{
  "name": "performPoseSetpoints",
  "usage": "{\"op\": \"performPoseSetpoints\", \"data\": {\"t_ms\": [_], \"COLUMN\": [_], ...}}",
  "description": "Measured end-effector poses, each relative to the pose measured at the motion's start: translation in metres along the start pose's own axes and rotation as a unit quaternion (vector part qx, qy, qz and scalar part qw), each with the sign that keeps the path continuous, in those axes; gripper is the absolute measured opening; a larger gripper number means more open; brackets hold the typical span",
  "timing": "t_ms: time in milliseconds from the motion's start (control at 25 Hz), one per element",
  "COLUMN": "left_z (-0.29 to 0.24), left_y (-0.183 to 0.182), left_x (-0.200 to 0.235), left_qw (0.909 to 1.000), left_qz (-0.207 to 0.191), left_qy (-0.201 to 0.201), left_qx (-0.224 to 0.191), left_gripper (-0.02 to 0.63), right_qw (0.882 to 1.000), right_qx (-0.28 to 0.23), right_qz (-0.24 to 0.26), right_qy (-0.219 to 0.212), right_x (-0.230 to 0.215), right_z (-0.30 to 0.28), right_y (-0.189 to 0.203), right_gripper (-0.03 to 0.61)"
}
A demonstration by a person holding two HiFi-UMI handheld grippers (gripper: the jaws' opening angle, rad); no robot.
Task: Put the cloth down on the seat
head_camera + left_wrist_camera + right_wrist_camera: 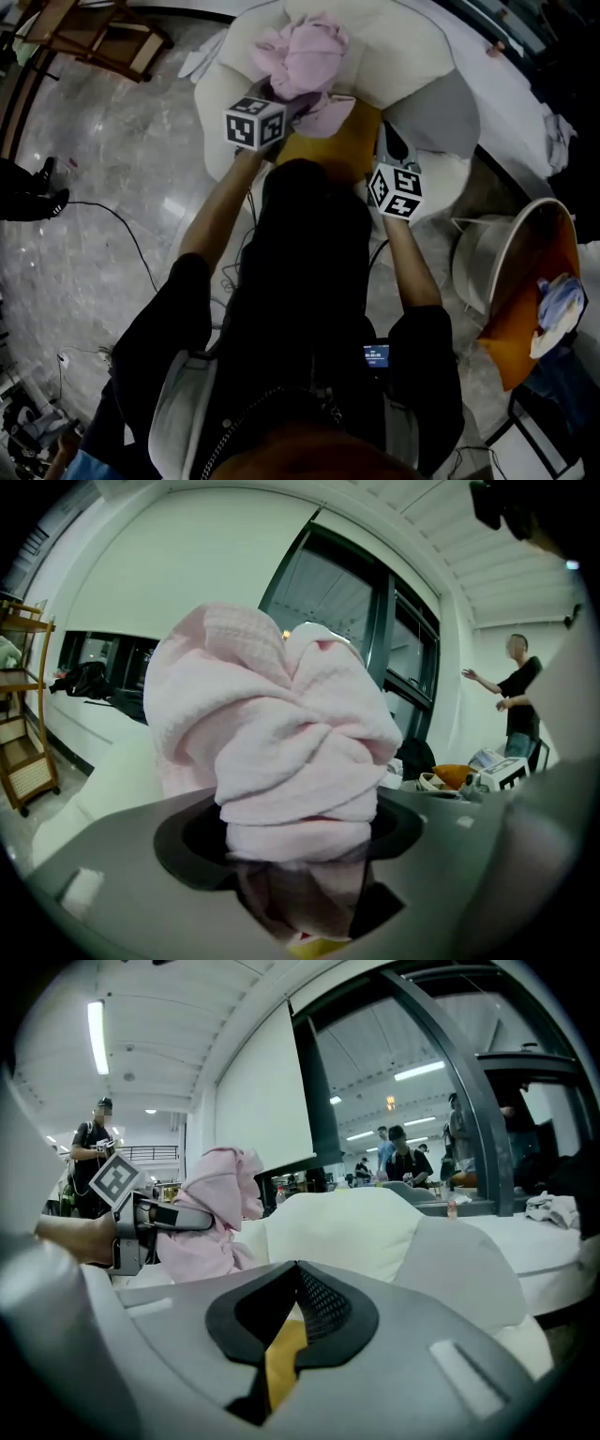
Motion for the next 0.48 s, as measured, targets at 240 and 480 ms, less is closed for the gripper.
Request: {"op": "performPoseSetpoints", "data": {"t_ms": [240,480], "left_z": [-0.027,-0.048], "left_y": [0.032,0.082], "left_x": [0.003,-0.004], "left_qw": [0.9996,0.9975], "left_qz": [-0.021,-0.027], "left_qy": [0.012,0.022], "left_qx": [0.015,0.061], "left_gripper": [0.36,0.36], "right_qw": [1.0,1.0], "right_qx": [-0.007,0.001], "right_qz": [-0.007,-0.023], "right_qy": [0.007,0.014], "right_x": [-0.014,-0.019], "right_z": [-0.006,0.003], "right_y": [0.028,0.062], "right_gripper": [0.002,0.003]}}
Point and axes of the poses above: the fingertips, and each gripper's own axes: z backward along the fingers, x to its left, y out of its underside, the point moved 3 cm from there along z, backward along the fingers, and after that the axes turned 11 degrees about -y, right-handed, at the moved point
